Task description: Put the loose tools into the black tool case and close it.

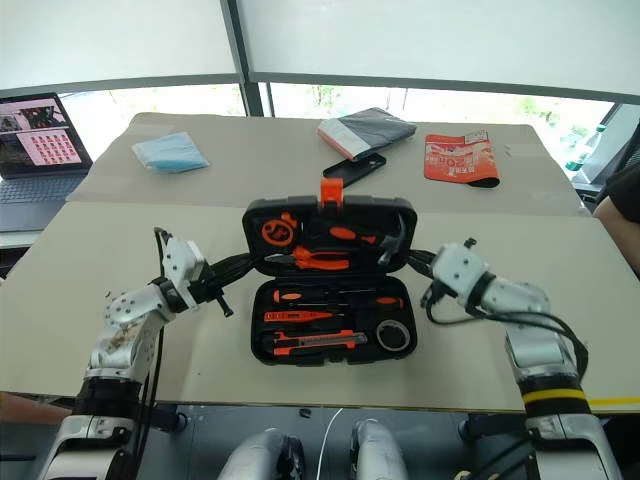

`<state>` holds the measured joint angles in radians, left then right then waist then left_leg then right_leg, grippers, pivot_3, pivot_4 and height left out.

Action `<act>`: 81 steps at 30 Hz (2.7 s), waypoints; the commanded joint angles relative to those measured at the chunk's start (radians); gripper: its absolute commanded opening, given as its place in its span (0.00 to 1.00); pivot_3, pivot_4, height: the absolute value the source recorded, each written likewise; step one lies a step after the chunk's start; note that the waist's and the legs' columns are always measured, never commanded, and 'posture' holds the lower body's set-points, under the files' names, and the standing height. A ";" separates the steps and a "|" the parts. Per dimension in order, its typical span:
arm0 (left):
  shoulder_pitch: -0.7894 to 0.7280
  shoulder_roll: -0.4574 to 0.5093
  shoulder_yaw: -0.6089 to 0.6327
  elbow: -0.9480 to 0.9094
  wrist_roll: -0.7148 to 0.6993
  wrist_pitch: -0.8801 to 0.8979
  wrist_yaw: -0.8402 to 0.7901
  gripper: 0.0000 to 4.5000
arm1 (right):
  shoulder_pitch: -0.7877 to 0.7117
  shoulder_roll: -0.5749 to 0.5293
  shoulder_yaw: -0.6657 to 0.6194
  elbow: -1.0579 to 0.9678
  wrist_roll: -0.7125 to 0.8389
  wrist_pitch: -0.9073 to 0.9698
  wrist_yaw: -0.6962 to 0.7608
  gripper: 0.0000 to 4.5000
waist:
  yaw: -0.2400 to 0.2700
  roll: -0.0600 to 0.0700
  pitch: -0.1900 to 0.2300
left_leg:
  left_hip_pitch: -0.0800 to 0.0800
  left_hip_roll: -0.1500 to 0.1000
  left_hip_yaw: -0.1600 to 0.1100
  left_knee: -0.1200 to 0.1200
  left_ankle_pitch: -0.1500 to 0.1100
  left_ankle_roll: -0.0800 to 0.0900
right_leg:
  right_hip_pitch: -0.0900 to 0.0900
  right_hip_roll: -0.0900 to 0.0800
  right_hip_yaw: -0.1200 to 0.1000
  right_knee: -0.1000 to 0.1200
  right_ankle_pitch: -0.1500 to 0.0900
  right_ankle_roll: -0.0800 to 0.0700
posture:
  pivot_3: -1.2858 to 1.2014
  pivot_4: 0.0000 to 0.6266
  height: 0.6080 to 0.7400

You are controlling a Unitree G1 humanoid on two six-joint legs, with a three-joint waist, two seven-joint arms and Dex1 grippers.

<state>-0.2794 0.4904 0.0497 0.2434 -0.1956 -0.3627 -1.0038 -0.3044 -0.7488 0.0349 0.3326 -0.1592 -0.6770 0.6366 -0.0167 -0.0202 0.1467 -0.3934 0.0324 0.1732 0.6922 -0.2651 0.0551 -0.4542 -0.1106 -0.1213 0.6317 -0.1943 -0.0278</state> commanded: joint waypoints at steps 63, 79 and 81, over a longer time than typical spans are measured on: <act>-0.446 -0.029 -0.151 -0.036 -0.119 0.695 -0.124 0.00 | 0.249 0.126 0.029 -0.405 0.320 0.664 0.185 0.00 | 0.030 -0.011 0.007 | -0.006 0.000 -0.005 0.006 -0.001 0.011 | 0.001 0.002 -0.003 -0.002 0.001 0.001 | 0.52 0.24 1.00; -0.373 -0.153 -0.439 -0.054 0.056 0.877 -0.048 0.00 | 0.347 0.181 -0.004 -0.707 0.424 0.888 0.092 0.00 | 0.028 -0.006 0.003 | 0.006 0.002 -0.008 0.004 -0.008 0.018 | 0.014 0.000 -0.003 -0.004 0.000 0.002 | 0.52 0.24 1.00; -0.369 -0.156 -0.433 -0.063 0.048 0.892 -0.047 0.00 | 0.337 0.181 0.010 -0.689 0.399 0.903 0.080 0.00 | 0.028 -0.005 0.003 | 0.006 0.001 -0.008 0.004 -0.008 0.019 | 0.015 0.000 -0.003 -0.005 0.000 0.002 | 0.52 0.24 1.00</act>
<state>-0.6919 0.3352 -0.3355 0.1469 -0.1655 0.4683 -1.0507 0.0520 -0.5684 0.0476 -0.3356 0.2481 0.2124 0.7351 0.0118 -0.0254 0.1496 -0.3869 0.0337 0.1650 0.6962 -0.2736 0.0740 -0.4393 -0.1111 -0.1241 0.6265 -0.1941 -0.0255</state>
